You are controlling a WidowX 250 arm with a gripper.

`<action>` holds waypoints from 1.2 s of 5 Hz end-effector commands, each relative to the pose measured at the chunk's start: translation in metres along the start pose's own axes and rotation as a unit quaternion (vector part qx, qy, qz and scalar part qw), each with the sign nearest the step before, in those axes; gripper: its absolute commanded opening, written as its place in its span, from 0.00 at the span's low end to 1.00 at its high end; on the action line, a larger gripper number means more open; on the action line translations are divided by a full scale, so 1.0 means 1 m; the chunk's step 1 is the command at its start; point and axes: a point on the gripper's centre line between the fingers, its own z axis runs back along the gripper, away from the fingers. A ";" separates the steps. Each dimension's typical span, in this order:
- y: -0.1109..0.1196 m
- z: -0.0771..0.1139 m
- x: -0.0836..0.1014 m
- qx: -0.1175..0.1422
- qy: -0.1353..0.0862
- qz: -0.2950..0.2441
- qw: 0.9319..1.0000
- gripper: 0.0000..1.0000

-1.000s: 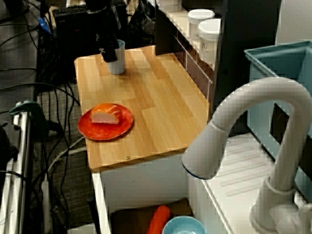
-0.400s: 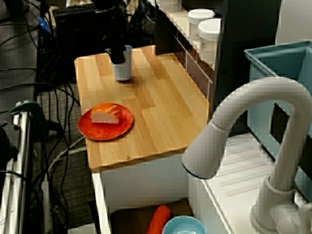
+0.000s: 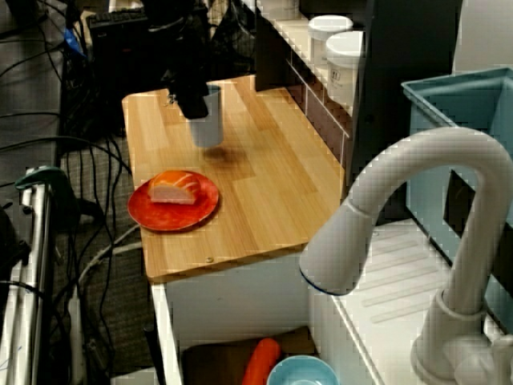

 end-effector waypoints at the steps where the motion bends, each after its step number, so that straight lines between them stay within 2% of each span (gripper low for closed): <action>1: -0.044 -0.008 0.018 0.034 -0.007 -0.073 0.997 0.00; 2: -0.051 -0.018 0.027 0.042 -0.006 -0.089 0.995 0.00; 4: -0.041 -0.030 0.042 0.053 0.006 -0.087 0.995 0.00; 5: -0.037 -0.029 0.042 0.056 0.016 -0.068 0.996 1.00; 6: -0.034 -0.023 0.043 0.046 0.017 -0.066 0.997 1.00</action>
